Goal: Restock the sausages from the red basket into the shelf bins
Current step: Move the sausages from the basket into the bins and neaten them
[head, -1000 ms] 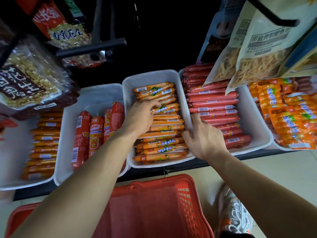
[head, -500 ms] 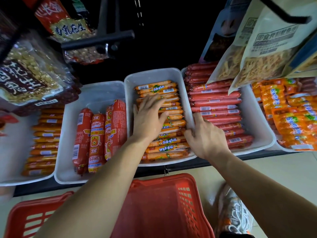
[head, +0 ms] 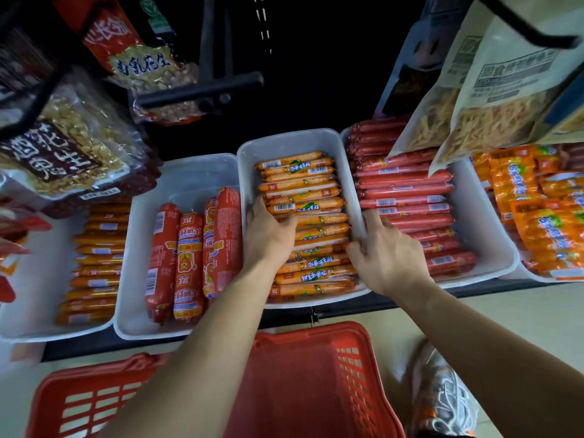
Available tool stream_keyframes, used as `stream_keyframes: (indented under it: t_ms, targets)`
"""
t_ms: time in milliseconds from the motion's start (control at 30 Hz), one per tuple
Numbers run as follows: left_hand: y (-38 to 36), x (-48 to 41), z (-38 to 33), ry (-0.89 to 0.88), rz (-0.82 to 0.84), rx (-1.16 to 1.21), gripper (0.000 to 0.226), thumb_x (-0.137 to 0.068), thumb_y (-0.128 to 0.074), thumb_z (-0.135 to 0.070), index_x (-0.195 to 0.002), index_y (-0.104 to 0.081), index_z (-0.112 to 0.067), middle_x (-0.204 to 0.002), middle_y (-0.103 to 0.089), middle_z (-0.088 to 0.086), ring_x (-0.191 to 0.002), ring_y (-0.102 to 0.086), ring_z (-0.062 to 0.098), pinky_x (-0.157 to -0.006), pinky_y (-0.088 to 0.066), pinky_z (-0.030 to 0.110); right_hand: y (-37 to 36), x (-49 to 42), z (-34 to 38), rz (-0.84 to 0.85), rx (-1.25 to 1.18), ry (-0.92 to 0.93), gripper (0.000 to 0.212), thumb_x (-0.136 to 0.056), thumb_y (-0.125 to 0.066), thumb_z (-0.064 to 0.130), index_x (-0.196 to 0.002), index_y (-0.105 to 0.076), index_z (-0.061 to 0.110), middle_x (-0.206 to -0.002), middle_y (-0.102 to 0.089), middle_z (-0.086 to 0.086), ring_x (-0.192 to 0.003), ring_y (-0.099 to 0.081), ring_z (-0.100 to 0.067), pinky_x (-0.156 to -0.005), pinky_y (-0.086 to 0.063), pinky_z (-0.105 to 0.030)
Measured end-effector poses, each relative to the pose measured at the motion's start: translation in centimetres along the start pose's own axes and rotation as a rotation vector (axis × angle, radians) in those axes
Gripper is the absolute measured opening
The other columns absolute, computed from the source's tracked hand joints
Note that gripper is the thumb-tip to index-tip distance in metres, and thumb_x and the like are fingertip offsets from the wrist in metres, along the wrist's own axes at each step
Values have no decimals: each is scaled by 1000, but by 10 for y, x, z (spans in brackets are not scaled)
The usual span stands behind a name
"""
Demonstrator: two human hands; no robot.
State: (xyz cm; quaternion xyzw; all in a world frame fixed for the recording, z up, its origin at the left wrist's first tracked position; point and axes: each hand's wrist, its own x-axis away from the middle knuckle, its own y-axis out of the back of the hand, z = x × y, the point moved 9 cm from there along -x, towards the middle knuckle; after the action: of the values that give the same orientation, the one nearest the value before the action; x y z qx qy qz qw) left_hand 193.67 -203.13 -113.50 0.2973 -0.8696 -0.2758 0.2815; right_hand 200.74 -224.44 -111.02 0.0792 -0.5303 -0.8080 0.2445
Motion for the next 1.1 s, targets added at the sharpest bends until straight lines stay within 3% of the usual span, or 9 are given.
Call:
stream_keyframes:
  t_ms: [133, 233, 300, 367, 500, 633, 800, 967, 1100]
  targets:
    - [-17, -1, 1, 89, 39, 4, 62, -87, -63, -34, -142, -39, -19, -138, -54, 6, -122, -57, 31, -105, -45, 45, 15, 4, 18, -118, 191, 175, 67, -82, -50, 42, -142, -39, 15, -134, -47, -9, -112, -51, -32, -82, -50, -47]
    - [-9, -1, 2, 31, 72, 7, 45, -89, -64, -31, -132, -51, -29, -130, -60, -3, -117, -59, 24, -99, -42, 37, 17, -4, 52, -126, 316, 396, 67, -83, -50, 44, -144, -44, 15, -145, -47, -9, -126, -48, -32, -101, -42, -49]
    - [-5, -1, 5, 29, 94, 66, 44, -88, -65, -39, -130, -52, -33, -126, -62, -6, -114, -60, 22, -97, -42, 34, 4, -23, 71, 11, 385, 479, 71, -89, -42, 49, -151, -36, 15, -156, -38, -10, -140, -39, -30, -115, -29, -48]
    - [-5, -6, 3, 80, 62, 129, 51, -89, -65, -39, -135, -48, -25, -129, -61, 1, -115, -59, 27, -97, -43, 35, -20, -41, 81, 184, 488, 505, 76, -96, -33, 54, -159, -14, 16, -166, -15, -9, -151, -18, -27, -123, -7, -45]
    - [-14, -18, 3, 160, 32, 215, 47, -89, -61, -38, -131, -54, -18, -124, -65, 7, -113, -61, 32, -95, -46, 38, -49, -57, 74, 284, 660, 467, 78, -97, -5, 64, -159, 10, 19, -168, 1, -9, -154, -1, -27, -123, 3, -47]
    - [-12, -16, 8, 153, 62, 215, 46, -89, -59, -42, -131, -57, -22, -120, -66, 4, -102, -62, 26, -89, -45, 36, -38, -62, 80, 255, 556, 445, 76, -97, -20, 59, -160, -7, 19, -167, -7, -9, -153, -9, -27, -124, -3, -45]
    - [-10, -29, -4, 241, -23, 257, 72, -88, -58, -47, -147, -34, -15, -137, -57, 15, -120, -57, 38, -104, -44, 47, -35, -91, 90, 216, 595, 428, 75, -100, -17, 58, -160, -3, 16, -168, 2, -12, -154, -4, -29, -124, -1, -46]
    - [-12, -31, -3, 193, 18, 212, 44, -87, -55, -47, -126, -57, -25, -119, -66, 4, -106, -63, 30, -99, -48, 45, -39, -107, 80, 212, 655, 414, 82, -96, -12, 68, -160, -9, 17, -167, -12, -10, -153, -13, -25, -124, -4, -43]
    - [-11, -40, 0, 218, 19, 265, 58, -90, -55, -45, -141, -41, -19, -121, -64, 8, -106, -63, 34, -98, -49, 47, -38, -108, 81, 203, 656, 415, 83, -95, -18, 68, -160, -10, 17, -166, -14, -11, -151, -18, -27, -124, -8, -43]
